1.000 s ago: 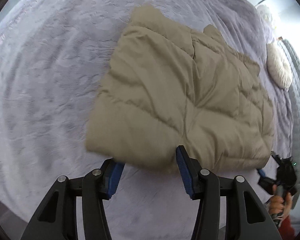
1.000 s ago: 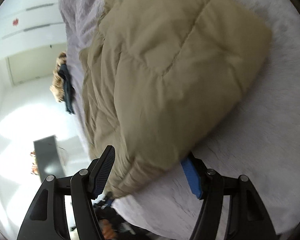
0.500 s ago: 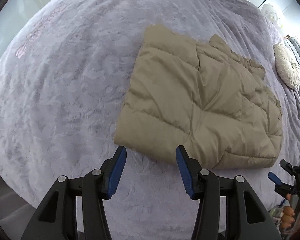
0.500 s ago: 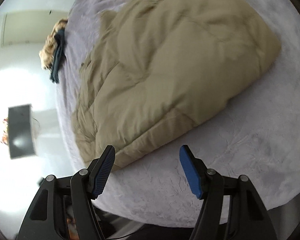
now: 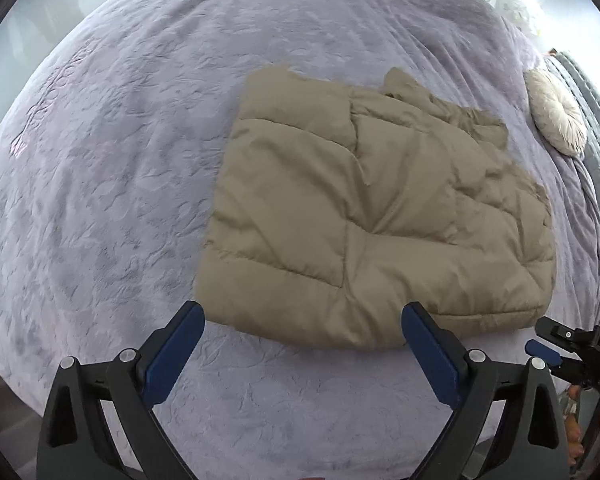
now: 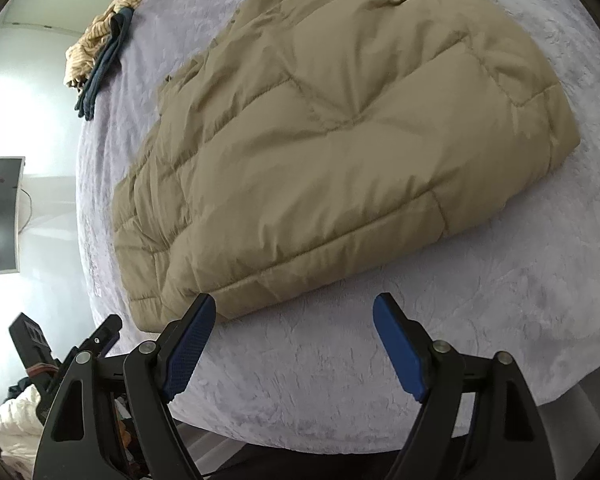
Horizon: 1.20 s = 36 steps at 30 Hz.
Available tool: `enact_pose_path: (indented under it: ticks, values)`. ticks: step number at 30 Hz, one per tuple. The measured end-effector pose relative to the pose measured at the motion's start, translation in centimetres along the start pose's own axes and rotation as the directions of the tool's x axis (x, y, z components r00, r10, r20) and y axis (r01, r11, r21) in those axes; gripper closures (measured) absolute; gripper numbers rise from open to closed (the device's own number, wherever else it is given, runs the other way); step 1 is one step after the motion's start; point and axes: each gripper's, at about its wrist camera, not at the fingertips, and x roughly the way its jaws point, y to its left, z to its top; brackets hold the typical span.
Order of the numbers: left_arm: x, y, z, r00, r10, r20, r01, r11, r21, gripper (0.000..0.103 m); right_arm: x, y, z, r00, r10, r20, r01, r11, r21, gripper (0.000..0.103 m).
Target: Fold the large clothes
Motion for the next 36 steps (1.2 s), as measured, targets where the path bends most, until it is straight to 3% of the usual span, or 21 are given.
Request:
enact_pose_path:
  ticks: [6, 9, 19, 28, 36]
  values:
    - [0.6, 0.0, 0.2, 0.999, 0.032, -0.004, -0.032, 0.999, 0.025, 0.004, 0.3, 0.5, -0.5, 1.000, -0.020, -0.002, 0.020, 0.999, -0.033, 0.019]
    - [0.5, 0.1, 0.4, 0.999, 0.049, 0.012, -0.050, 0.998, 0.044, 0.003, 0.4, 1.1, -0.5, 1.000, -0.023, 0.010, 0.024, 0.999, -0.048, 0.000]
    - [1.5, 1.0, 0.8, 0.997, 0.075, 0.005, -0.075, 0.995, 0.068, 0.003, 1.4, 3.1, -2.3, 0.996, -0.091, -0.008, 0.089, 0.983, -0.158, 0.000]
    - [2.5, 2.7, 1.5, 0.995, 0.105, 0.003, -0.105, 0.993, 0.057, 0.004, 1.0, 3.7, -2.7, 0.993, -0.122, 0.005, 0.121, 0.975, -0.189, 0.000]
    - [3.3, 3.3, 2.4, 0.999, 0.047, 0.002, -0.047, 0.994, 0.097, 0.003, 1.2, 4.2, -2.7, 0.988, -0.155, -0.004, 0.151, 0.968, -0.201, 0.000]
